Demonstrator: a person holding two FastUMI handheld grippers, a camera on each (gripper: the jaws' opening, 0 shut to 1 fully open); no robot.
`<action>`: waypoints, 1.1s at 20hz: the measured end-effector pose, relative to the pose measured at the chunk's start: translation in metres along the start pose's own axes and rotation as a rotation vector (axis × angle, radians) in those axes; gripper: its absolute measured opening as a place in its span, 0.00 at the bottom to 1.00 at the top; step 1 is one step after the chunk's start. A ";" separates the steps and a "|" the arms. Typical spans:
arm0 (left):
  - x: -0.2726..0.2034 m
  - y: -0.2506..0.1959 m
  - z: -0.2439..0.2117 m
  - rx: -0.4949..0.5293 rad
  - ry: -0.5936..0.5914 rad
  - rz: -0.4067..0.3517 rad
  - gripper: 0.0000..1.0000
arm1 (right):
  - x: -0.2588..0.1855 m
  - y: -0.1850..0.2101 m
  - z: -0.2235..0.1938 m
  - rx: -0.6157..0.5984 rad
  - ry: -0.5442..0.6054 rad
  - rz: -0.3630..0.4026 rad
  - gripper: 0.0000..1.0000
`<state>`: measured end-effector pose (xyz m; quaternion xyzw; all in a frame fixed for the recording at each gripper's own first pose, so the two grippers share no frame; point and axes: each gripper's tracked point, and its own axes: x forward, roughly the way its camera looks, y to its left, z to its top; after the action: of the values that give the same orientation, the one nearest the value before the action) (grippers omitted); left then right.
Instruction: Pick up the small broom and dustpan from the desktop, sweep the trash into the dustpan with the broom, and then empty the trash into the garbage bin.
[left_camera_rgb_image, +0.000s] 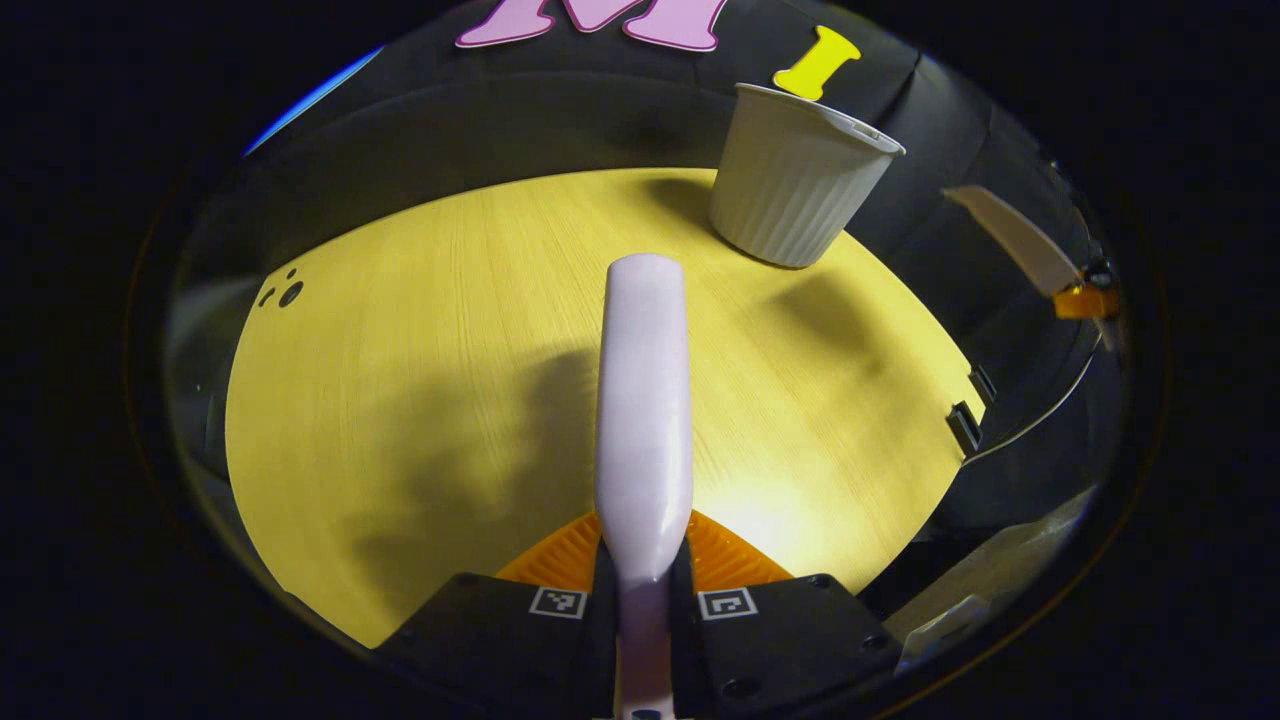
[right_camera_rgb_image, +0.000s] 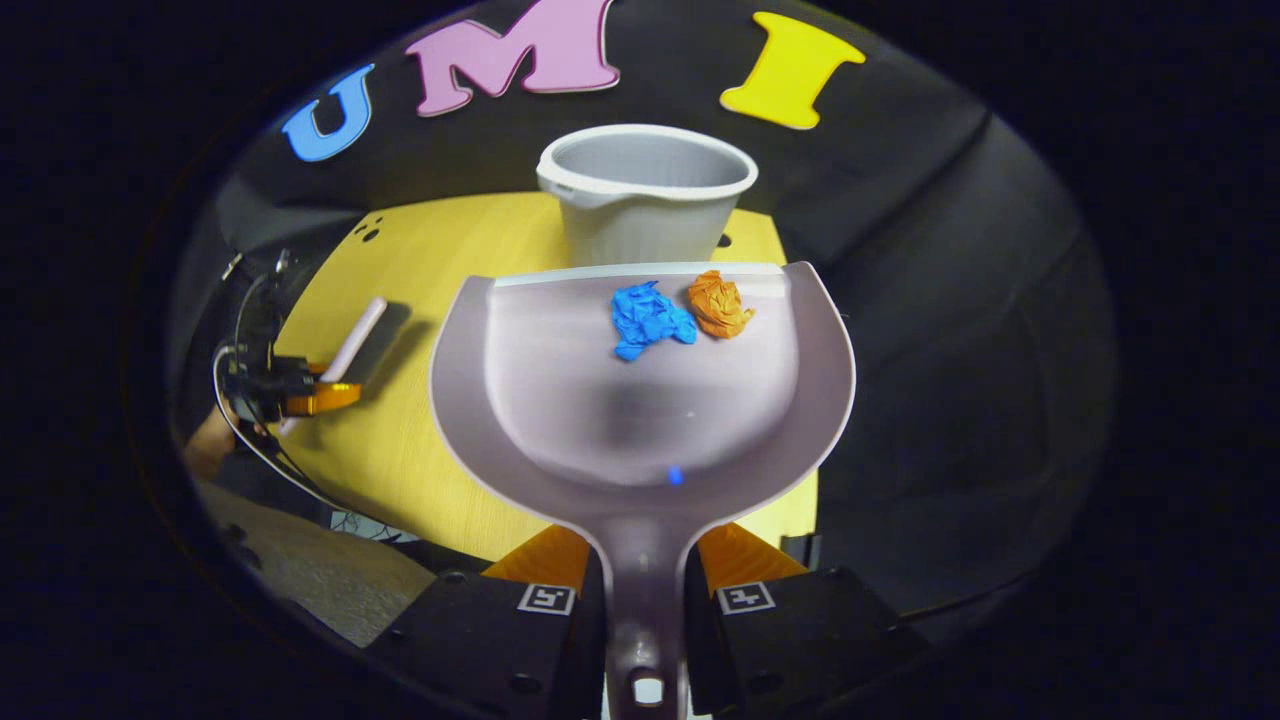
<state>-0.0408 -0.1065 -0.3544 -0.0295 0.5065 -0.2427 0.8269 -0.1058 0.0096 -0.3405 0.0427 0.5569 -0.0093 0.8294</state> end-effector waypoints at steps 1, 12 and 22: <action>0.000 -0.001 -0.001 -0.006 -0.002 -0.006 0.26 | 0.003 -0.004 0.006 -0.007 -0.003 -0.018 0.36; -0.009 0.005 -0.015 -0.007 -0.016 0.001 0.27 | 0.047 -0.063 0.142 -0.159 -0.005 -0.209 0.37; -0.012 0.016 -0.026 -0.063 -0.014 0.013 0.26 | 0.075 -0.077 0.199 -0.546 0.258 -0.295 0.31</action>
<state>-0.0614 -0.0817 -0.3617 -0.0541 0.5082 -0.2209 0.8307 0.1019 -0.0805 -0.3394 -0.2613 0.6394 0.0258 0.7226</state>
